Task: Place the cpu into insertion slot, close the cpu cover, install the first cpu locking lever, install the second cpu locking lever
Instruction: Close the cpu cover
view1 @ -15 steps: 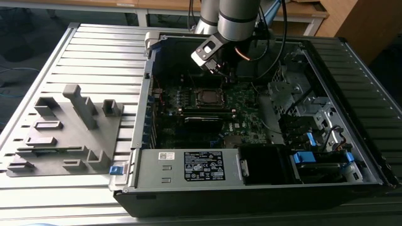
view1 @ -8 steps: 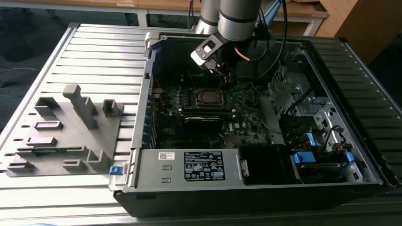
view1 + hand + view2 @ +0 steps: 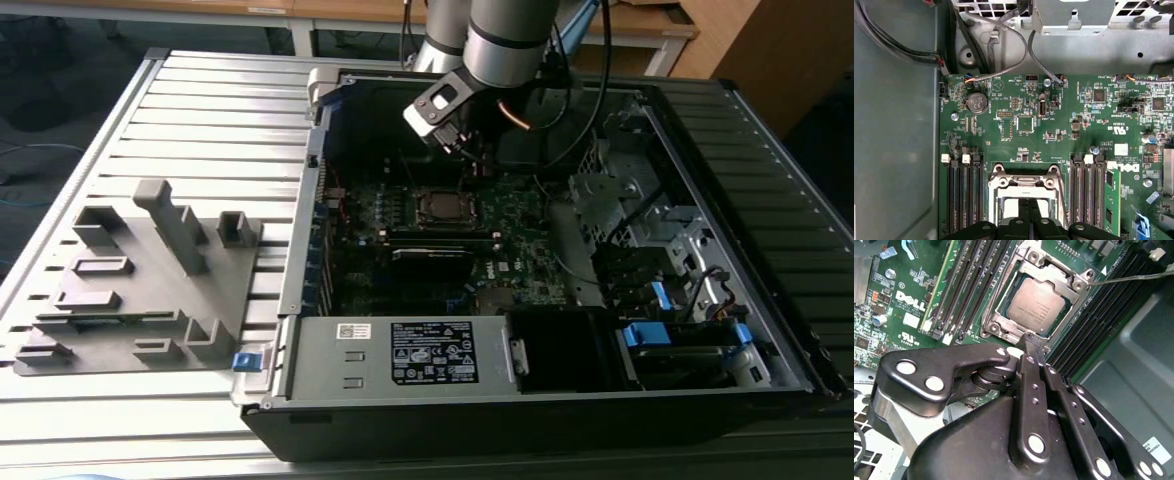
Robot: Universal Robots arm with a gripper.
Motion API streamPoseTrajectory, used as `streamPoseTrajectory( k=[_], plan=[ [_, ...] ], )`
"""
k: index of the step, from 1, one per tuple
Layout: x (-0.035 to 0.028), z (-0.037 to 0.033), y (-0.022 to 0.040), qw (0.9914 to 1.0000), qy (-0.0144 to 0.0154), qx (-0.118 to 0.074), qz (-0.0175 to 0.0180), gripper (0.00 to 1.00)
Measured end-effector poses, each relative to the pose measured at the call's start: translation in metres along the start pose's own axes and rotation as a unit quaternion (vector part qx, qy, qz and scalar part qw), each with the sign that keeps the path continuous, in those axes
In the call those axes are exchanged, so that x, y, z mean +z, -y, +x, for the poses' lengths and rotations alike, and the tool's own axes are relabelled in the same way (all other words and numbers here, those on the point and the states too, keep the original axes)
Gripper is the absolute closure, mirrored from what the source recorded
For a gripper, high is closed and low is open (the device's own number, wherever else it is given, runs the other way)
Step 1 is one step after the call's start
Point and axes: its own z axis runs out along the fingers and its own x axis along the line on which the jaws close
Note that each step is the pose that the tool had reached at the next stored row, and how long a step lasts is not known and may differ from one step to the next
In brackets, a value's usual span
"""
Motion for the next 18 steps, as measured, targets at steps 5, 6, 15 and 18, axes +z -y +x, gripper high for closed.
streamPoseTrajectory(
  k=[5,6,15,18],
  plan=[
    [0.0003,0.0,-0.0001,0.99995,0.001,0.0,0.0095,0.89],
    [0.0002,0.0,0.0,0.99994,0.0011,0.0,0.0106,0.89],
    [0.0005,0.0,-0.0001,0.99979,0.0016,0.001,0.0206,0.89],
    [0.0004,0.0,0.0002,0.99979,0.0016,0.001,0.0206,0.89]
  ],
)
